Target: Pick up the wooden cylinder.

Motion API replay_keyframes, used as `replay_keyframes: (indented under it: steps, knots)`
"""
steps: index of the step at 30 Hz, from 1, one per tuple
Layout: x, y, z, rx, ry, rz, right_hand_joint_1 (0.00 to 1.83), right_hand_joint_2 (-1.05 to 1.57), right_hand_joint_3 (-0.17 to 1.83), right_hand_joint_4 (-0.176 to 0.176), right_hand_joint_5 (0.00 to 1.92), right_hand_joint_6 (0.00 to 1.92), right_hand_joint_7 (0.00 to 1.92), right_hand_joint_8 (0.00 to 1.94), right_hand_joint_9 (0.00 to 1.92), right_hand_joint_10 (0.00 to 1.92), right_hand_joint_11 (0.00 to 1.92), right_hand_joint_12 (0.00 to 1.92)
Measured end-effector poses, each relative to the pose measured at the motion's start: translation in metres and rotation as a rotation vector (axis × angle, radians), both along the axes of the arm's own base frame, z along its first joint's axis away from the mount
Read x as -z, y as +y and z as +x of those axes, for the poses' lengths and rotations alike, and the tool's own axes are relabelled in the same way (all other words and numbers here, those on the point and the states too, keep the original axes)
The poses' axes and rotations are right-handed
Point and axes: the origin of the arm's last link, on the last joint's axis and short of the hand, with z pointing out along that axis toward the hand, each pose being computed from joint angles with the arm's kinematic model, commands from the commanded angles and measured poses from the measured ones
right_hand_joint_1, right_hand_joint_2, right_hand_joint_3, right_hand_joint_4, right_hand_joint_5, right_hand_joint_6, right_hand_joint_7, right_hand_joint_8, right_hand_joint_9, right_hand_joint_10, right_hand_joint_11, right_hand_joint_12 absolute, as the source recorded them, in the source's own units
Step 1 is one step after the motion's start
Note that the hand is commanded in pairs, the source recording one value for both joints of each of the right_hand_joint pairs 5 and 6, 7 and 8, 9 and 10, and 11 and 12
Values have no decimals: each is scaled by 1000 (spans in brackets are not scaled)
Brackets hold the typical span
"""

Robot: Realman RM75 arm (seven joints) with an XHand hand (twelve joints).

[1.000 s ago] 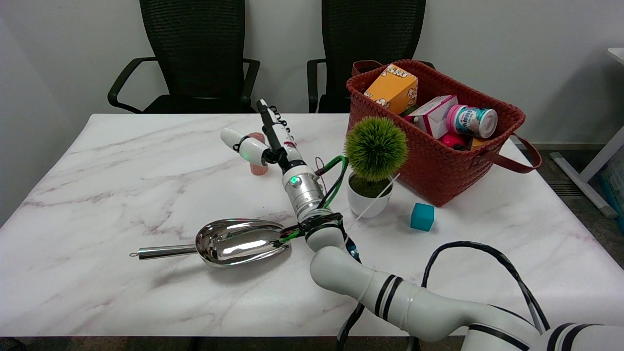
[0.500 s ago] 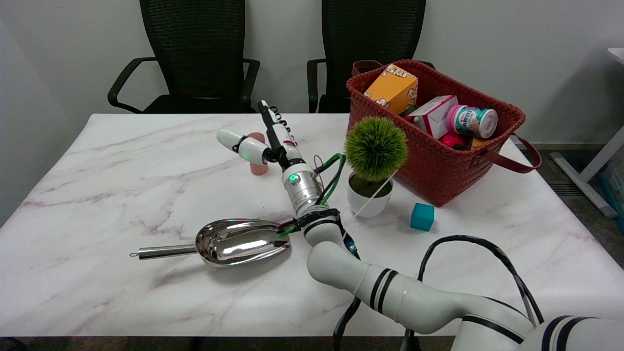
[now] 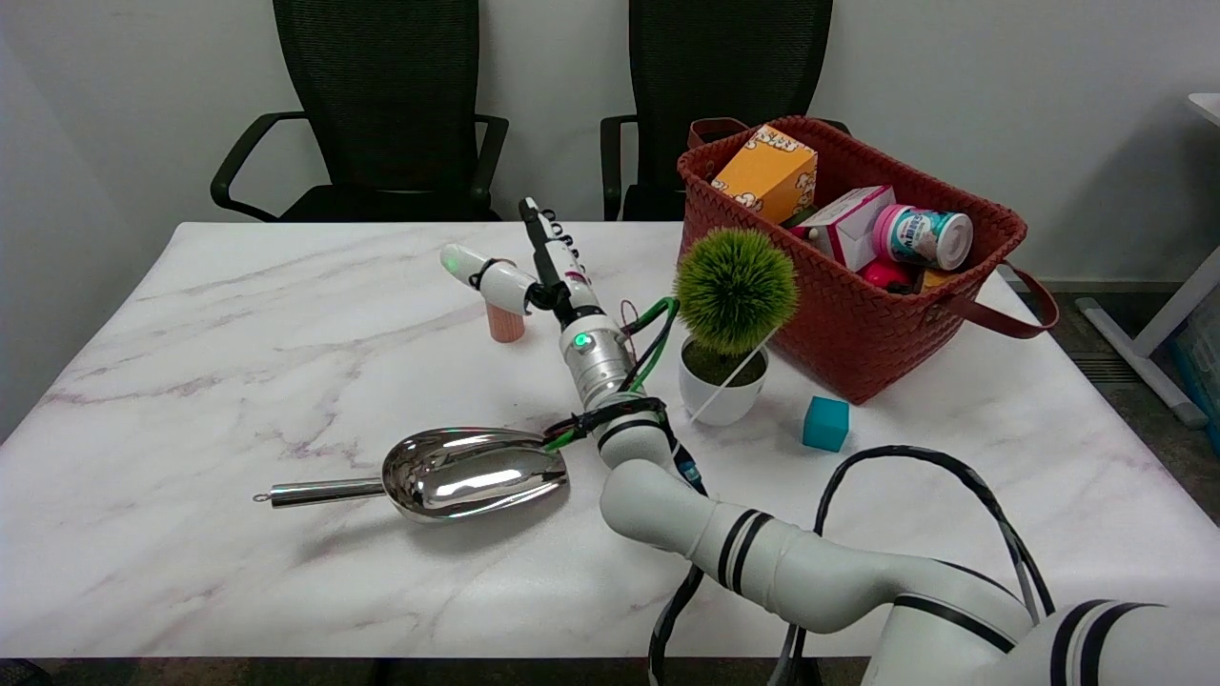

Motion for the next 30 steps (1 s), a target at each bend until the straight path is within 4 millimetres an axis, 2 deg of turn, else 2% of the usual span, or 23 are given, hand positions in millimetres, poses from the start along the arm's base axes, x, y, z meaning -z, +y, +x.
replay_keyframes:
  steps: [30]
  knots:
    - [-11, -23, -9, 50, -42, -32, 596, 993, -175, 0, 0, 0, 0, 0, 0, 0, 35, 35]
